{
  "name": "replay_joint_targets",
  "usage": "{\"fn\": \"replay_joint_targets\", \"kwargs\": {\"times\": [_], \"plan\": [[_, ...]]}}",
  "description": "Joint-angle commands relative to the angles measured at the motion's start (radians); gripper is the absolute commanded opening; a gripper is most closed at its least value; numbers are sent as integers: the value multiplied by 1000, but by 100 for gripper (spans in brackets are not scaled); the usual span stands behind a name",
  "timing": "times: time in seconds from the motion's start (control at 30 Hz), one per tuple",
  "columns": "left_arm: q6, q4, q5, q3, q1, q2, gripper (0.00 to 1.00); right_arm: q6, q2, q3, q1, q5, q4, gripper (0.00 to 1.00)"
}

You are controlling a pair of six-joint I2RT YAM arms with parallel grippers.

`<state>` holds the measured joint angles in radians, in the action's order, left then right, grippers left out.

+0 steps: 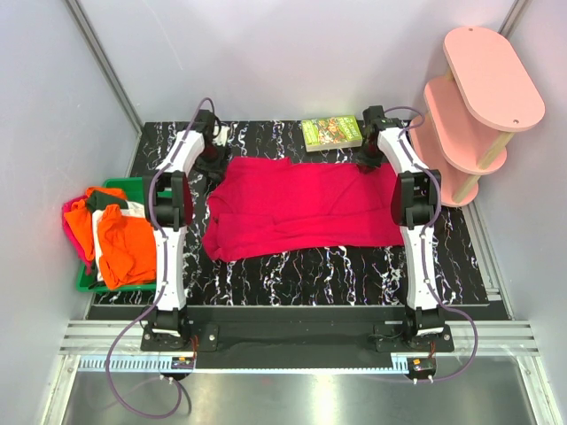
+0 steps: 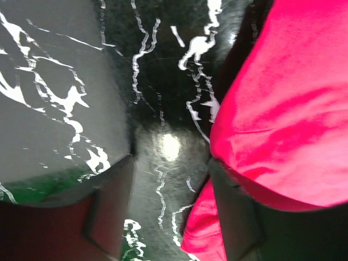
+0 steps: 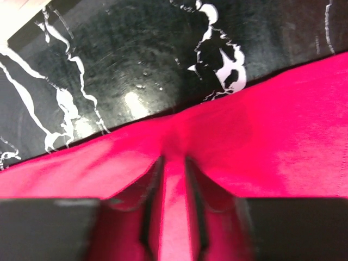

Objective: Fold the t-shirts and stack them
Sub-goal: Flatten out the tshirt

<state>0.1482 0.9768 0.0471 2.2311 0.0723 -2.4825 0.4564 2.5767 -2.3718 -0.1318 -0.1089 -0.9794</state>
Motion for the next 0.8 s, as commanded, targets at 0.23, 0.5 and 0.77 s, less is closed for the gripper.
{"fn": "replay_joint_targets", "kwargs": {"times": [0.23,0.5,0.77], "plan": [[-44,-82,89,-126,60,309,68,-10,-228,81,-44,34,64,36],[-49,-193,117,-445,124,421,62,-18,-397,463,-81,-5,212,34],[-45,-208,-87,-465,144,317,44,-15,-495,661,-84,-8,285,32]]}}
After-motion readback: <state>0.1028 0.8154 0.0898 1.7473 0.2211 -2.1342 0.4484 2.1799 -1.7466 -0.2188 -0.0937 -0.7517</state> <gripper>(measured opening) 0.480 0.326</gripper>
